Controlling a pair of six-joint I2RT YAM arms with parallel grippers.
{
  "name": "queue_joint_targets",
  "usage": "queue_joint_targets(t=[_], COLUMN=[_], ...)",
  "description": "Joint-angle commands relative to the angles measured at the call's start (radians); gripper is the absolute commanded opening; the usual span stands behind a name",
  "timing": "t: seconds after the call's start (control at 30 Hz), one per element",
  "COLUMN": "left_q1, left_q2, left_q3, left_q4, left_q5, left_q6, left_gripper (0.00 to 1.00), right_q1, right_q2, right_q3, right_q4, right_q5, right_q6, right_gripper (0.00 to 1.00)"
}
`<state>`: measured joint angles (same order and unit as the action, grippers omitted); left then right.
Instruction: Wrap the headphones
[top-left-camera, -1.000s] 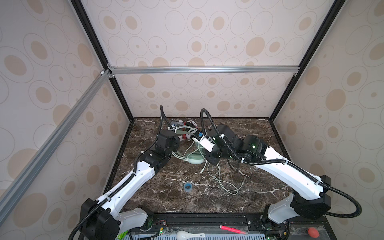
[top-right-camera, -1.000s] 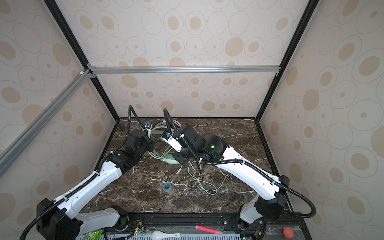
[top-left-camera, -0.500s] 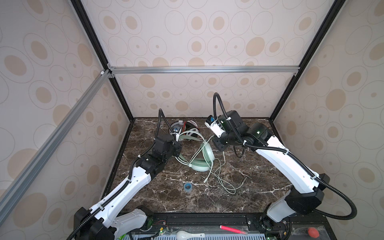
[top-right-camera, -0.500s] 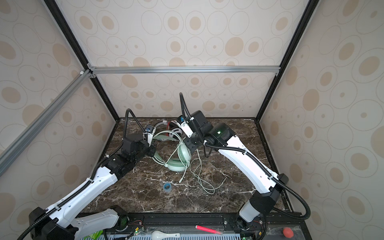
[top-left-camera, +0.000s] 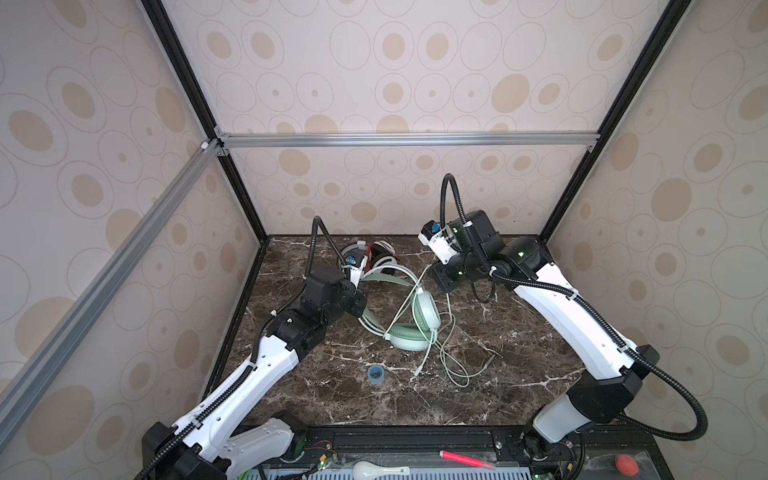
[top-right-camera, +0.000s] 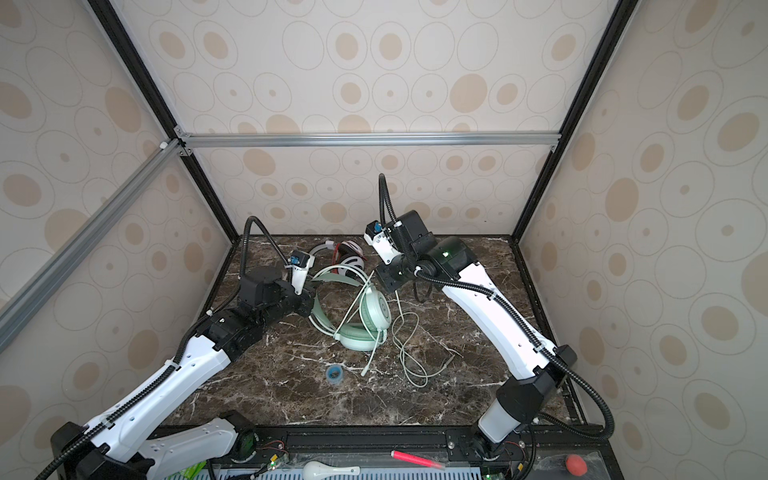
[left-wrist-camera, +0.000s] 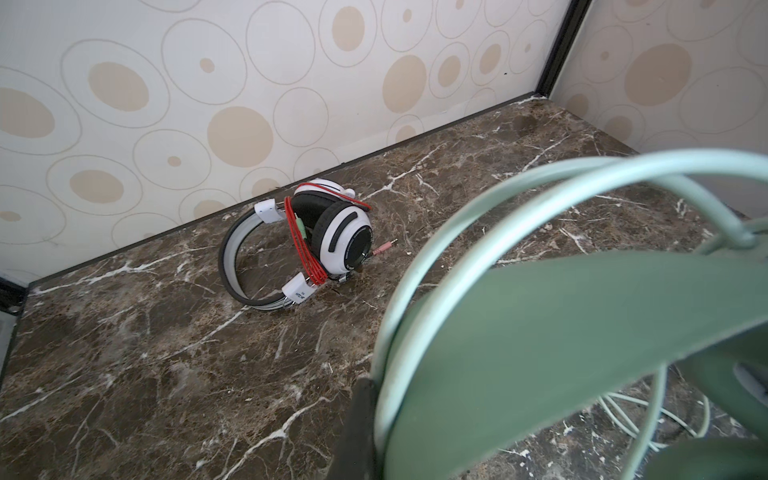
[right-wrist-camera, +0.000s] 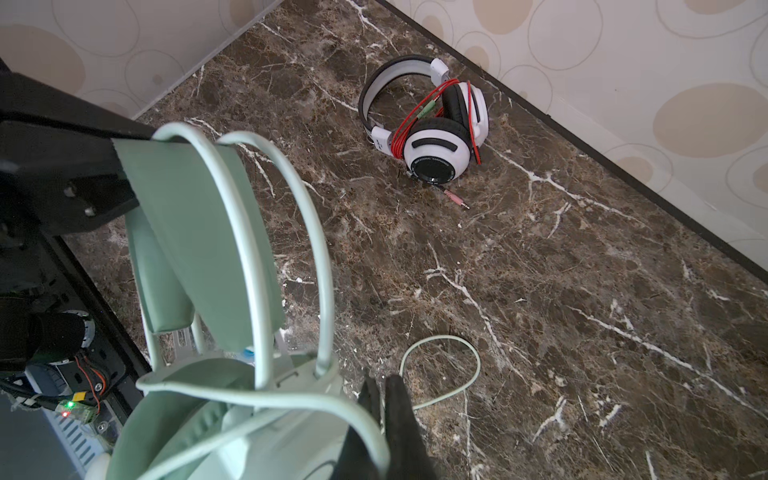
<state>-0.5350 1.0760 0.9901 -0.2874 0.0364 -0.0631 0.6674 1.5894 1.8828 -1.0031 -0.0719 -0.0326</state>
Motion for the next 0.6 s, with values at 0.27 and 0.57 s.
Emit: queue_joint_targets(t=[0.27,0.57], left_q1=[-0.002,-0.002], left_q2=[-0.039,-0.018], left_q3=[0.096,0.215], left_q4=[-0.045,-0.068], left_q5=[0.053,0.108], left_q6=[-0.038,-0.07], left_gripper=[0.0,0.0], right_q1=[-0.074,-0.131], right_q2=[-0.026,-0.114], right_q3=[-0.103,-0.289], right_q4=[0.179,0.436], right_q5=[-0.008,-0.179], right_q6=[0.052,0.102], right_gripper=[0.07,0.21])
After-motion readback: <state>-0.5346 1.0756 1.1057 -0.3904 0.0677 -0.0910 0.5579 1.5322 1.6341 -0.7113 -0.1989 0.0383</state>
